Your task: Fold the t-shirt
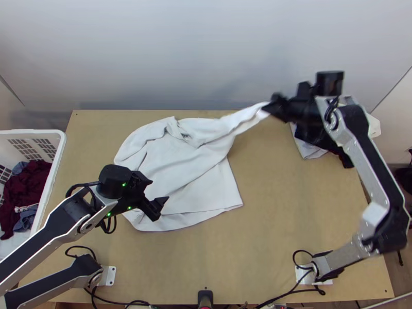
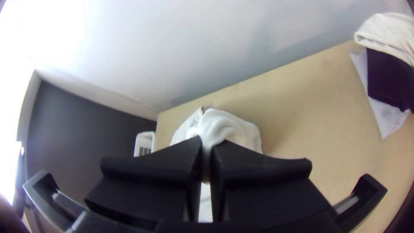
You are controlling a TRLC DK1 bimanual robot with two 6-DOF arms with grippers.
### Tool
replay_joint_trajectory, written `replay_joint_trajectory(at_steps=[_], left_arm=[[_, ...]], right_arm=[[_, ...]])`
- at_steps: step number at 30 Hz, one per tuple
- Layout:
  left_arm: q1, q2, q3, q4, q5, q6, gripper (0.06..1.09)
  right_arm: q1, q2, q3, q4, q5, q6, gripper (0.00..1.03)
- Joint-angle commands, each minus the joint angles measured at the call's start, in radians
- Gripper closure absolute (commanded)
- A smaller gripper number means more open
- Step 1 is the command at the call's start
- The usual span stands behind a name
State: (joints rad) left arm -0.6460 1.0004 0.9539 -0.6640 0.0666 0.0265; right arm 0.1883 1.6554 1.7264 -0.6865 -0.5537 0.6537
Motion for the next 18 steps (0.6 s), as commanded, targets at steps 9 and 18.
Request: replay_joint_trajectory(at_steps=[9, 18], left_arm=[[0.034, 0.023, -0.069, 0.032, 0.015, 0.020, 0.11], [0.020, 0.007, -0.095, 0.035, 0.016, -0.007, 0.11]], right_arm=[[-0.237, 0.175, -0.136, 0.159, 0.181, 0.212, 1.00], [-0.173, 0.310, -0.208, 0.162, 0.201, 0.152, 0.99]])
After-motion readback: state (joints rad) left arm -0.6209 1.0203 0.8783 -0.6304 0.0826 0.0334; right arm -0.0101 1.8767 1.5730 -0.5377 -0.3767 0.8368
